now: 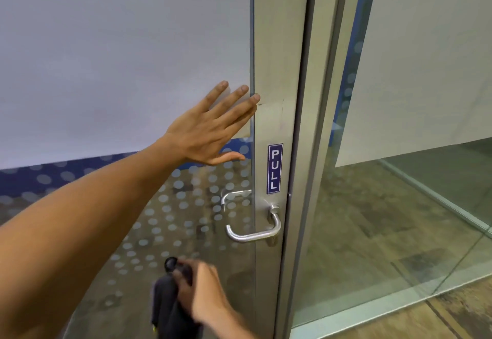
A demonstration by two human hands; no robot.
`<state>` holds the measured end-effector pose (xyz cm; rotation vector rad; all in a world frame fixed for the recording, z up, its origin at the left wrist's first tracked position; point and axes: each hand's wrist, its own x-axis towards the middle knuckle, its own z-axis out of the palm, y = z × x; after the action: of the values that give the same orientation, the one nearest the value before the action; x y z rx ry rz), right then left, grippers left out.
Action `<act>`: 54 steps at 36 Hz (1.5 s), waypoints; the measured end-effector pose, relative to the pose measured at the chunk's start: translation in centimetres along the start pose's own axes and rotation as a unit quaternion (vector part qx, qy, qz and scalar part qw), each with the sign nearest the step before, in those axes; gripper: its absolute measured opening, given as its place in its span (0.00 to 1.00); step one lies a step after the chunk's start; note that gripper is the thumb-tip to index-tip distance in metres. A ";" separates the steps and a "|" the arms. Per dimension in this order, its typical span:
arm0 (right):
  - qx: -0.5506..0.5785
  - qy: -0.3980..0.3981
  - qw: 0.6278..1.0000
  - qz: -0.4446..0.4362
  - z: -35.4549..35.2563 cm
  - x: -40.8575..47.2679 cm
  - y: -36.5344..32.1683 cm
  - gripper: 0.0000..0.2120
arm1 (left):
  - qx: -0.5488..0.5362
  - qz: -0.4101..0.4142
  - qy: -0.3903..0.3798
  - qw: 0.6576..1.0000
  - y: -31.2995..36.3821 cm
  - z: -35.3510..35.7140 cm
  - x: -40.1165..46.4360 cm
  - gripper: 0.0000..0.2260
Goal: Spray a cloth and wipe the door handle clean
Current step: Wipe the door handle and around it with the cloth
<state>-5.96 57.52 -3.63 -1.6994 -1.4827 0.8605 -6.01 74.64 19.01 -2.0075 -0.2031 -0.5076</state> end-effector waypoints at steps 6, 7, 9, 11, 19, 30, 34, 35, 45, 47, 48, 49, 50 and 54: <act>0.194 0.029 0.980 -0.023 -2.3 -2.1 1.5 0.18 | 0.009 0.006 0.009 1.000 0.0 0.4 -0.1 0.44; 0.216 0.044 0.975 -0.039 -3.5 -2.5 1.7 0.19 | 0.009 0.005 0.010 1.000 0.1 0.4 -0.1 0.44; 0.252 0.090 0.960 -0.080 -6.5 -3.0 1.7 0.23 | 0.007 0.005 0.014 1.000 0.0 0.5 -0.1 0.44; 0.237 0.162 0.948 -0.140 -9.9 -3.3 1.3 0.26 | -0.001 0.004 0.015 1.000 0.0 0.5 -0.1 0.43; 0.012 0.463 0.826 -0.320 -22.5 0.6 -2.4 0.18 | -0.007 0.001 0.012 1.000 0.0 0.6 -0.1 0.43; -0.335 0.436 0.781 -0.298 -26.2 7.4 -6.8 0.25 | 0.007 -0.003 0.011 1.000 0.1 0.7 -0.2 0.45; -0.354 0.443 0.776 -0.277 -25.2 7.9 -5.6 0.25 | 0.006 -0.006 0.007 1.000 0.1 0.8 -0.1 0.45; -0.358 0.441 0.778 -0.269 -24.9 7.9 -5.4 0.26 | 0.007 -0.006 0.008 1.000 0.1 0.8 -0.1 0.45; -0.369 0.391 0.814 -0.219 -22.3 6.4 -2.6 0.28 | 0.010 -0.005 0.004 1.000 0.1 0.8 -0.1 0.45; -0.377 0.379 0.818 -0.213 -22.1 6.0 -2.1 0.28 | 0.010 -0.005 0.005 1.000 0.1 0.8 0.0 0.44; -0.381 0.372 0.821 -0.206 -21.9 5.8 -1.9 0.28 | 0.010 -0.004 0.004 1.000 0.2 0.8 0.0 0.44; -0.385 0.363 0.825 -0.198 -21.8 5.6 -1.6 0.28 | 0.010 -0.004 0.003 1.000 0.2 0.7 0.0 0.44; -0.386 0.355 0.830 -0.191 -21.6 5.4 -1.3 0.28 | 0.012 -0.003 0.003 1.000 0.2 0.6 0.0 0.44; -0.386 0.312 0.850 -0.179 -20.9 4.5 -0.1 0.29 | 0.016 -0.003 0.005 1.000 0.2 0.5 0.0 0.44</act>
<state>12.22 60.25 7.22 -1.8630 -1.6652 -0.5532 -5.80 75.00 18.63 -1.9740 -0.2112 -0.5151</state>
